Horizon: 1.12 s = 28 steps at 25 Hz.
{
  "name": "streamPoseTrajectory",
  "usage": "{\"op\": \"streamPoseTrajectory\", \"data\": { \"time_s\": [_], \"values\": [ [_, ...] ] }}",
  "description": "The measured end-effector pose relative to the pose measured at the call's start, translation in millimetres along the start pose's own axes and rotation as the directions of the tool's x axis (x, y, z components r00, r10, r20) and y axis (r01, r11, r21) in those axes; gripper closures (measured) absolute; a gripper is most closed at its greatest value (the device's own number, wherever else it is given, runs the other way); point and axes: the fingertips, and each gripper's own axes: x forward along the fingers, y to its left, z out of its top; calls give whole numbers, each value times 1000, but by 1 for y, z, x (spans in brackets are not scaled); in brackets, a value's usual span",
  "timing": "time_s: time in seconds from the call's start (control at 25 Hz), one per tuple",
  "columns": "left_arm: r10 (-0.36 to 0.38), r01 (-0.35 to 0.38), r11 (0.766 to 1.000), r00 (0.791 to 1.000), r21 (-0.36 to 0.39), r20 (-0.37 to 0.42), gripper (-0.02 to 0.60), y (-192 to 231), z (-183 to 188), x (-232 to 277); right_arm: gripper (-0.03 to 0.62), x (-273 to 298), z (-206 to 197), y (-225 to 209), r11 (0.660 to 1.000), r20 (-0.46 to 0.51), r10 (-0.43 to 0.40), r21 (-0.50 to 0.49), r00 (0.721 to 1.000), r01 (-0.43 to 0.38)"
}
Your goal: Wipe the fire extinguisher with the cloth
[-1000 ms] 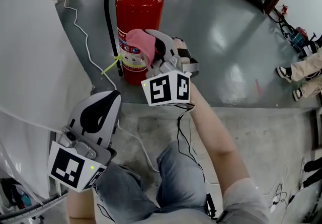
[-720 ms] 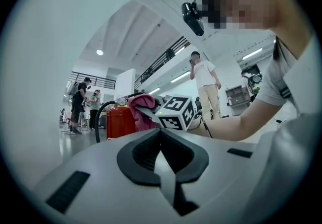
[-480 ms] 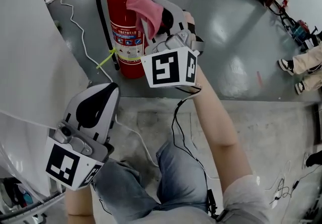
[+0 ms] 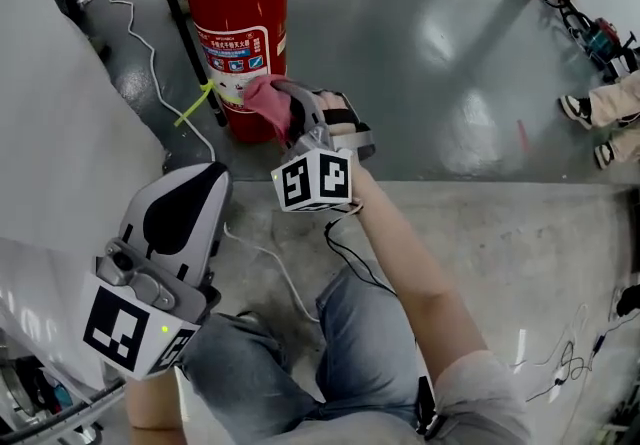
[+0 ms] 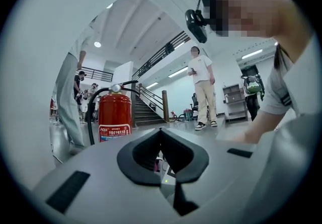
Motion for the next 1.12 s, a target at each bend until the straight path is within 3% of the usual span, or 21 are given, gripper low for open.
{"op": "streamPoseTrajectory", "data": {
  "time_s": [0.12,0.24,0.4,0.52,0.76,1.12],
  "values": [
    [-3,3,1000,1000,6,-8,577,-3,-2,1,531,-4,7,-2,999,-7,-7,-37,1000,7],
    [3,-3,1000,1000,14,-6,577,-3,1,1,531,-7,45,-53,994,60,-102,-25,993,104],
    [23,-23,1000,1000,17,11,577,2,5,-2,530,-13,98,-132,972,149,-230,-18,962,236],
    [34,-34,999,999,18,18,577,5,6,-5,526,-17,117,-161,964,158,-260,-12,953,265],
    [38,-38,999,999,9,19,577,11,6,-8,531,-13,102,-121,963,174,-257,-38,950,268],
    [41,-41,999,999,2,-4,577,17,-7,-10,531,3,42,-13,996,74,-85,-10,994,86]
  ]
}}
